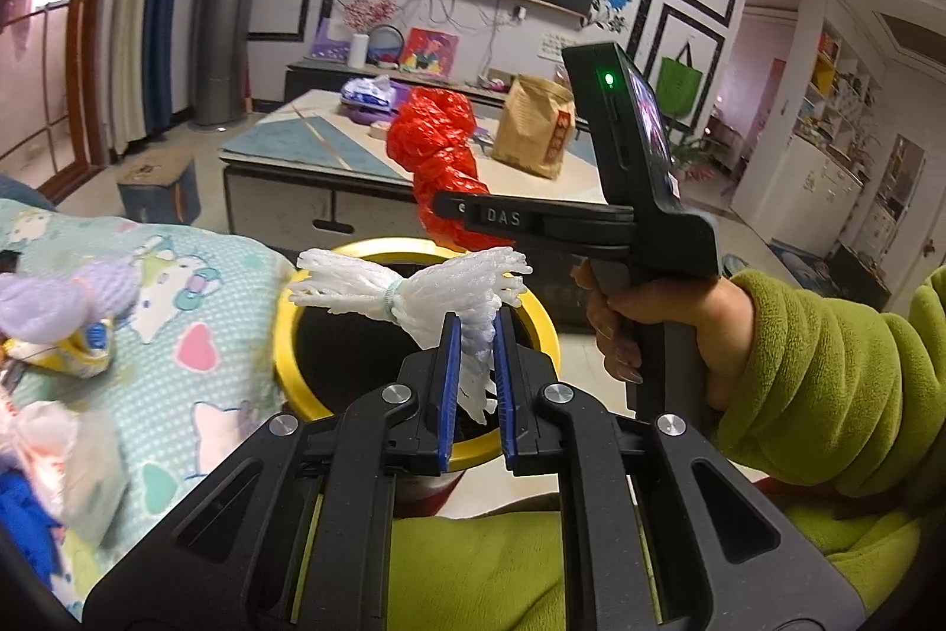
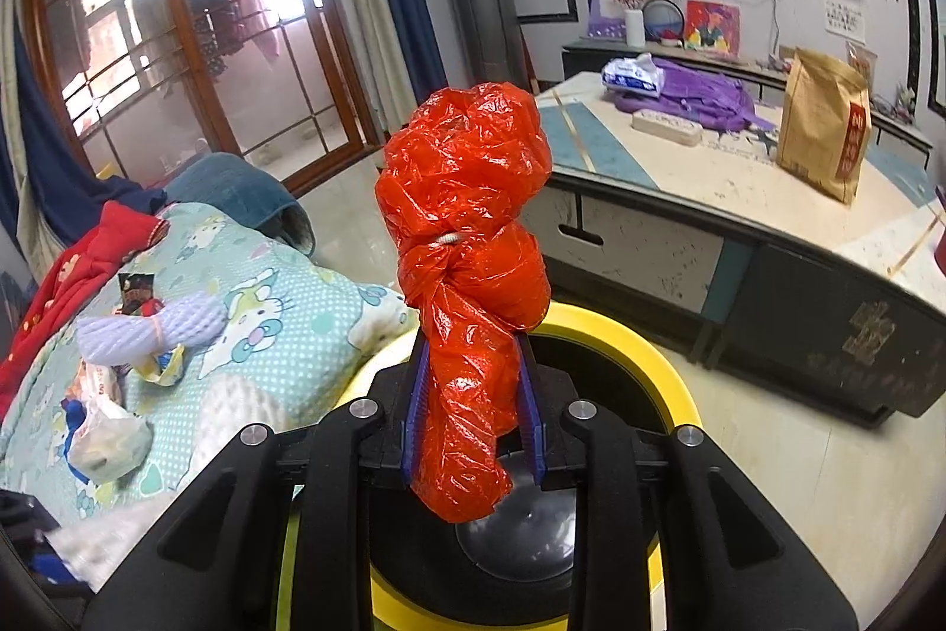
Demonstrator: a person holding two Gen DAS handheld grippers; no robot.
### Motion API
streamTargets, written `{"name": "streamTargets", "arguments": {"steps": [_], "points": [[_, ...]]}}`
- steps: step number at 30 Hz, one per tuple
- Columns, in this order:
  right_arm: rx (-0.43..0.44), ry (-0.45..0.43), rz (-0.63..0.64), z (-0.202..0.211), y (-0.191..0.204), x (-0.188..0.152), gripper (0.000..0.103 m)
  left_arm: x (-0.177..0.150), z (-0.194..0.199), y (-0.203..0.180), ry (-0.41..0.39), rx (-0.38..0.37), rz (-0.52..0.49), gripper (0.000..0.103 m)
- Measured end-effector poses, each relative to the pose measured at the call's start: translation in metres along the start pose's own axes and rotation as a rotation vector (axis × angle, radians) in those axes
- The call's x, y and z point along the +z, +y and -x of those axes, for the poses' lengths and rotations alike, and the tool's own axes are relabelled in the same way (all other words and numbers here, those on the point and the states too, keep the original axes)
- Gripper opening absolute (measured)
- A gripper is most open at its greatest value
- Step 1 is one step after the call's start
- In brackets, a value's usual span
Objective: Collect trash
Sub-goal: 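Carry the red bag and white mesh sleeve over the yellow bin with both grippers, then open both grippers to drop the red bag and mesh sleeve into the bin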
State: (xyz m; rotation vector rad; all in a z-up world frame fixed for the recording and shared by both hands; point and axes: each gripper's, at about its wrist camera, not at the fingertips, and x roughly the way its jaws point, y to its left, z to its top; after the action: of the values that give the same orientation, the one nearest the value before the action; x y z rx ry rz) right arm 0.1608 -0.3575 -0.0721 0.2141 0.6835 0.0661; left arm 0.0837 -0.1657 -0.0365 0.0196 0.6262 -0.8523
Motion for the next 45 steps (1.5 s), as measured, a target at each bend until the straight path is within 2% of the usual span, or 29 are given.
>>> {"name": "streamTargets", "arguments": {"steps": [12, 17, 20, 22, 23, 25, 28, 29, 30, 35, 37, 45], "points": [[0.003, 0.057, -0.059, -0.014, -0.015, -0.001, 0.026, -0.01, -0.042, 0.007, 0.088, -0.038, -0.019, 0.007], [0.006, 0.076, -0.071, -0.018, -0.018, -0.001, 0.03, -0.008, -0.055, 0.012, 0.104, -0.048, -0.004, 0.007], [0.003, 0.083, -0.081, -0.02, -0.02, -0.002, 0.036, -0.008, -0.06, 0.017, 0.106, -0.036, 0.015, 0.008], [-0.001, 0.084, -0.085, -0.021, -0.022, -0.003, 0.041, -0.01, -0.059, 0.02, 0.105, -0.022, 0.023, 0.025], [-0.004, 0.083, -0.088, -0.021, -0.022, -0.003, 0.044, -0.01, -0.059, 0.022, 0.105, -0.016, 0.028, 0.031], [-0.004, 0.084, -0.092, -0.021, -0.023, -0.004, 0.044, -0.011, -0.056, 0.024, 0.097, -0.01, 0.038, 0.047], [-0.007, 0.077, -0.089, -0.02, -0.023, -0.003, 0.048, -0.011, -0.052, 0.025, 0.084, 0.015, 0.042, 0.051], [-0.008, 0.073, -0.087, -0.02, -0.023, -0.002, 0.049, -0.011, -0.05, 0.026, 0.08, 0.027, 0.043, 0.057], [-0.009, 0.069, -0.086, -0.019, -0.023, -0.003, 0.05, -0.01, -0.048, 0.027, 0.077, 0.033, 0.046, 0.074], [-0.006, 0.042, -0.072, -0.013, -0.018, -0.002, 0.053, -0.008, -0.035, 0.028, 0.039, 0.06, 0.063, 0.081], [0.001, 0.026, -0.063, -0.01, -0.015, 0.0, 0.054, -0.005, -0.03, 0.028, 0.028, 0.084, 0.063, 0.089], [0.063, -0.062, 0.0, 0.011, 0.005, 0.005, 0.063, 0.007, -0.004, 0.036, -0.023, 0.188, 0.102, 0.092]]}}
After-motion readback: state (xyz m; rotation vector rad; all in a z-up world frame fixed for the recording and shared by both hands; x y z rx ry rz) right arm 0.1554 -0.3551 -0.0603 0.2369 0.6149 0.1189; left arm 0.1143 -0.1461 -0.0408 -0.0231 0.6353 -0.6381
